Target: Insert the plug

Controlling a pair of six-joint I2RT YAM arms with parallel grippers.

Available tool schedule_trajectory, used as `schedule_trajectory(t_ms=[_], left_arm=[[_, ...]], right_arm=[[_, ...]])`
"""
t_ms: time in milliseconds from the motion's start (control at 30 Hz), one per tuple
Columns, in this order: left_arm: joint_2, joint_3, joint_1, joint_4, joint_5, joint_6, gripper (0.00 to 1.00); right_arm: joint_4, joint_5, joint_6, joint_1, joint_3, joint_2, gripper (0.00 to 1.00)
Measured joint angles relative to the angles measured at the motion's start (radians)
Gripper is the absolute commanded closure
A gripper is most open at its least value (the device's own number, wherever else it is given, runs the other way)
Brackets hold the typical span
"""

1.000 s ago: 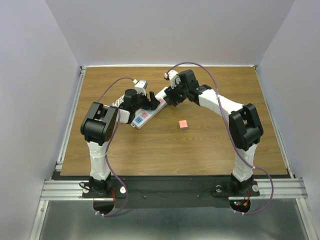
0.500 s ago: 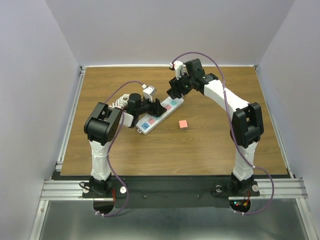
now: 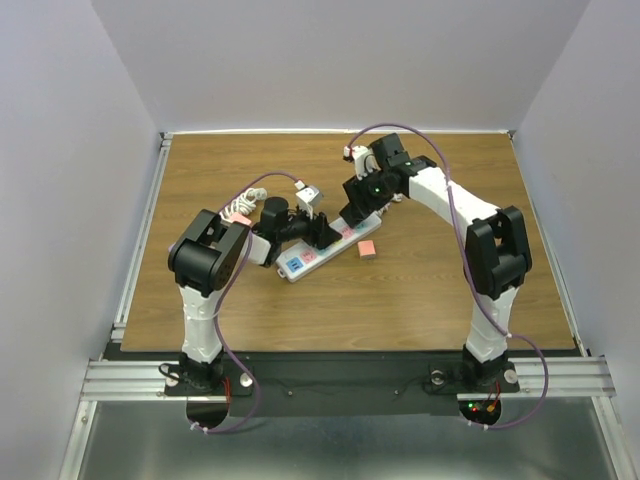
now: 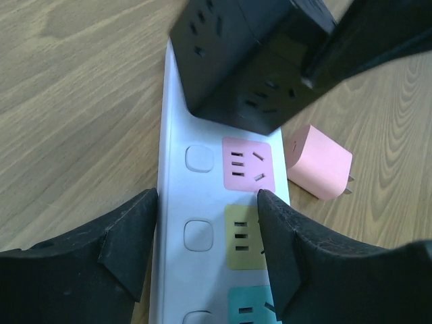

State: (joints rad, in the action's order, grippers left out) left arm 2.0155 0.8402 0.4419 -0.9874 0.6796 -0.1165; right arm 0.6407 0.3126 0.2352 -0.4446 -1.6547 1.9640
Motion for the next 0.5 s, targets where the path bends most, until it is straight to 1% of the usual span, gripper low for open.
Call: schedule_trajectory(t_ms=[100, 267, 500], left_arm=[[-0.005, -0.008, 0.002, -0.003, -0.006, 0.002, 0.30], [-0.011, -0.015, 0.002, -0.005, -0.014, 0.004, 0.30], [-0.023, -0.037, 0.002, -0.017, -0.019, 0.003, 0.30]], right_arm=[[0.004, -0.011, -0.037, -0.002, 0.034, -0.024, 1.00], [0.015, -0.071, -0.098, -0.033, 0.094, -0.106, 0.99], [0.022, -0.120, -0.151, -0.091, 0.100, -0.163, 0.99]])
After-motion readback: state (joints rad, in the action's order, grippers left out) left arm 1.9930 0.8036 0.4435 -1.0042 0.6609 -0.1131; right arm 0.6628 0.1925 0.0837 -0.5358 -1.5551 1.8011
